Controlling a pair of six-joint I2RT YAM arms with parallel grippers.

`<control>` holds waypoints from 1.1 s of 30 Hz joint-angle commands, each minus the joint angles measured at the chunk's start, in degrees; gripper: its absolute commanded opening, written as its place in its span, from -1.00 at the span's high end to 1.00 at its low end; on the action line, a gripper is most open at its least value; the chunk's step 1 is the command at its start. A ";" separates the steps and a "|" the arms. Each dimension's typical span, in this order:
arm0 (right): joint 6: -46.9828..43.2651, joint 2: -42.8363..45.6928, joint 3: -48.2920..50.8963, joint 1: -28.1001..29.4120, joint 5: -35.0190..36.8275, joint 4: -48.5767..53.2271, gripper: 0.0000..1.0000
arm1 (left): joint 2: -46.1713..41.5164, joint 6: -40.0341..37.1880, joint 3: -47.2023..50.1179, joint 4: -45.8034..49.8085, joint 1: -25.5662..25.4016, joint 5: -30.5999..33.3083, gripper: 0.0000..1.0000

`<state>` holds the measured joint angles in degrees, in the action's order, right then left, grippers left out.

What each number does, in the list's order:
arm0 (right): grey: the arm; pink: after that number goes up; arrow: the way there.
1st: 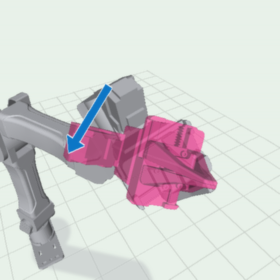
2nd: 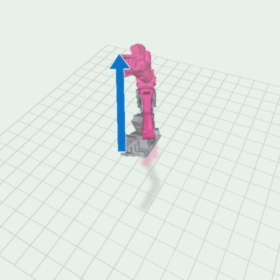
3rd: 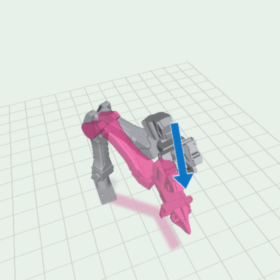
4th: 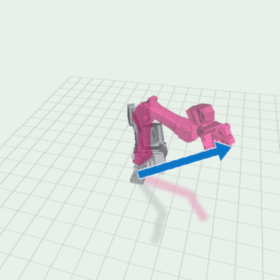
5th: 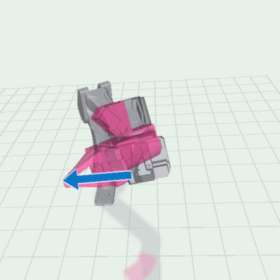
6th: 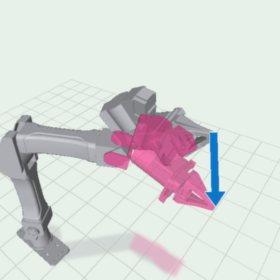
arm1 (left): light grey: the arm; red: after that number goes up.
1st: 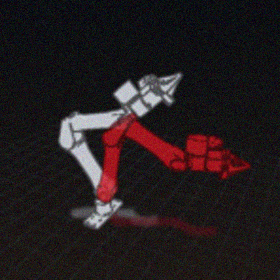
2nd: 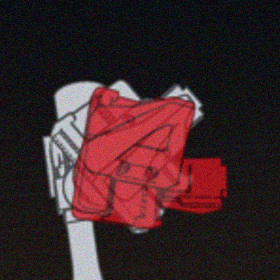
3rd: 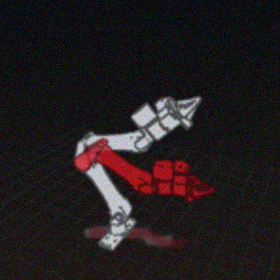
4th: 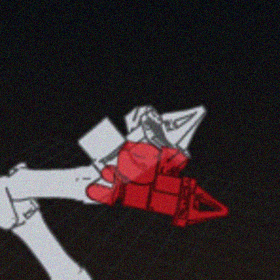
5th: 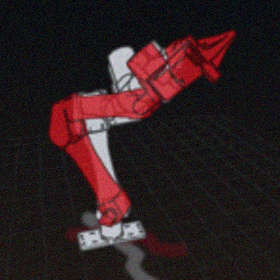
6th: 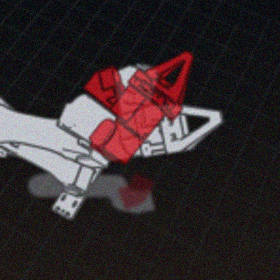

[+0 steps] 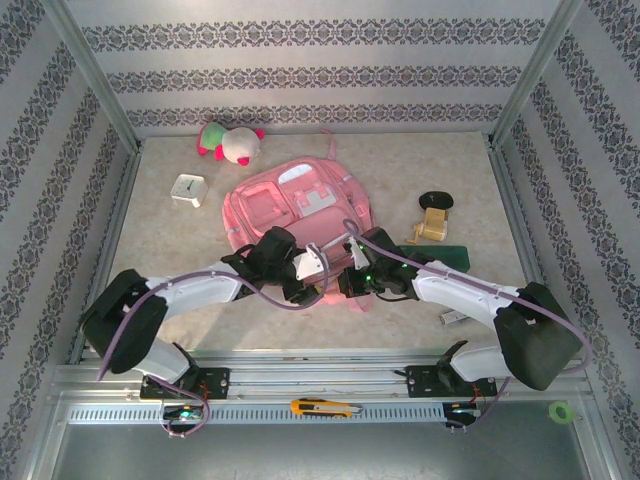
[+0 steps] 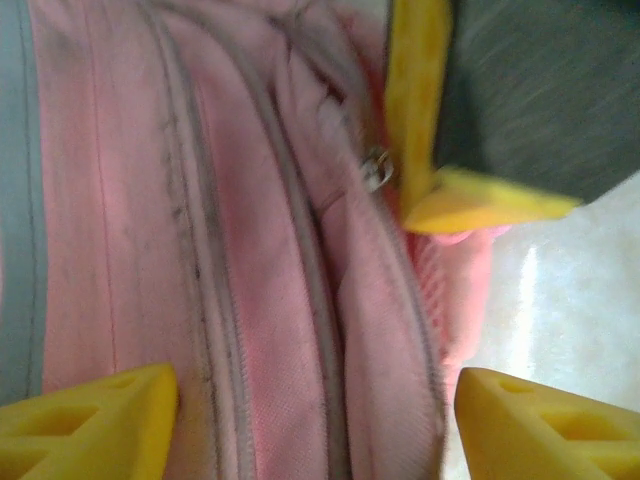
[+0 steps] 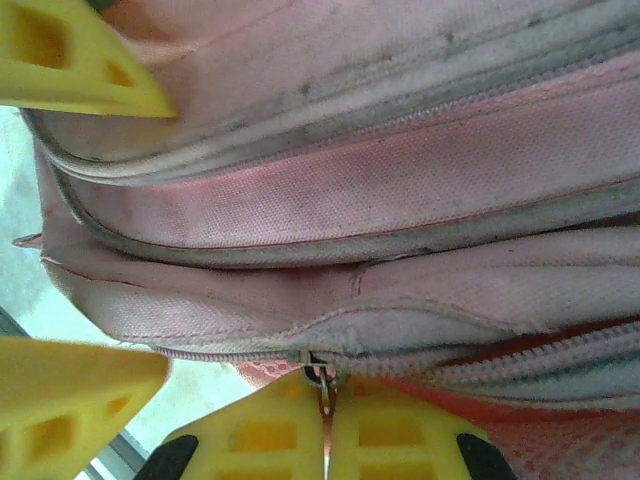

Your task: Pack books, pencil case, and school supplies into a backpack

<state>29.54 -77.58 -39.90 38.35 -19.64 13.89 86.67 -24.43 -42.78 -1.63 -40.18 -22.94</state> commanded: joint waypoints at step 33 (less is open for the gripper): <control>4.33 6.94 2.09 -0.84 13.69 3.13 1.00 | -11.12 9.96 6.41 -13.96 1.15 -5.99 1.00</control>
<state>34.33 -73.73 -39.77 40.03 -11.25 11.90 80.47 -10.79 -36.49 -12.80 -40.49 -27.86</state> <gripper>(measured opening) 0.043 0.044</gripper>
